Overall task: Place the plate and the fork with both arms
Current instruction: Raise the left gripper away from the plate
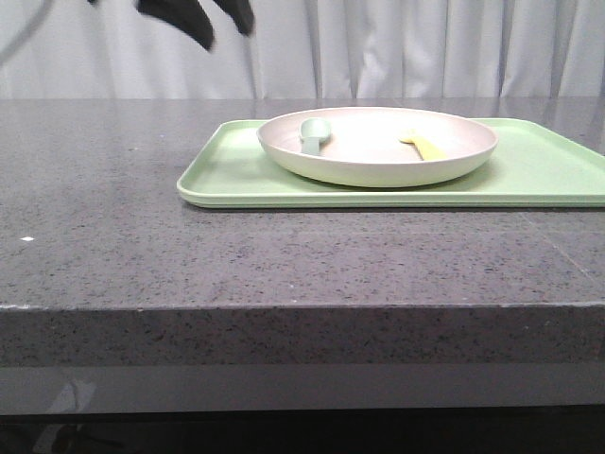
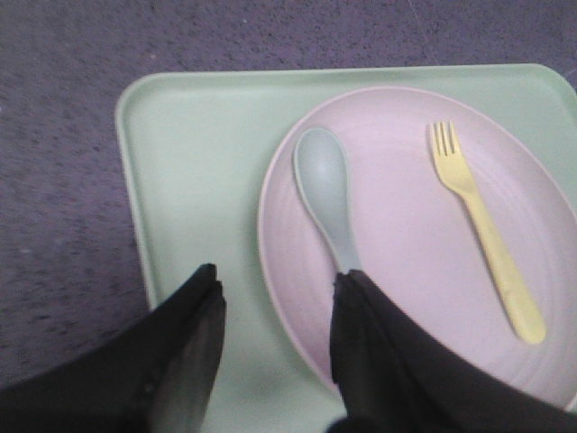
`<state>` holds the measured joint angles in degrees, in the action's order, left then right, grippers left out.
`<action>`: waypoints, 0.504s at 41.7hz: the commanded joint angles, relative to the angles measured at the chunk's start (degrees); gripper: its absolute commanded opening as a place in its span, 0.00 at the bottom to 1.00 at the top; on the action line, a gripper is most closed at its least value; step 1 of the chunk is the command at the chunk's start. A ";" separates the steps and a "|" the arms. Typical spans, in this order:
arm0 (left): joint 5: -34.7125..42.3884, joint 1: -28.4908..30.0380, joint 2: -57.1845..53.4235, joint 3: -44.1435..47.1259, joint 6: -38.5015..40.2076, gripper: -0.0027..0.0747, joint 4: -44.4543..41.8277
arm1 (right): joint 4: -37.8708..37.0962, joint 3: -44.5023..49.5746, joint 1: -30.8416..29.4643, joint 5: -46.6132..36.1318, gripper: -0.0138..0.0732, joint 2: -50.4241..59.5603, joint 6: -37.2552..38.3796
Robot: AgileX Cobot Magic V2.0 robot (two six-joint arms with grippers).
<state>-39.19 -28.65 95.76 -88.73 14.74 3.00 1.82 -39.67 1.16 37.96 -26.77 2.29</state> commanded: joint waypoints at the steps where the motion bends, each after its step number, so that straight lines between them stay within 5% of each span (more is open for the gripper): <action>1: -2.14 -0.31 -8.01 -1.66 -0.52 0.41 -6.86 | -0.44 -1.85 -0.16 -4.81 0.67 -0.83 -0.58; 14: -6.03 -0.31 -26.53 13.16 -8.20 0.41 -10.14 | -0.44 -1.85 -0.16 -4.81 0.67 -0.83 -0.58; 21: -5.78 -0.31 -36.95 23.16 -13.51 0.41 -4.69 | -0.44 -1.85 -0.16 -4.81 0.67 -0.83 -0.58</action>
<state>-48.06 -28.65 64.57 -68.44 4.88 -5.15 1.82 -39.67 1.16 37.96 -26.77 2.29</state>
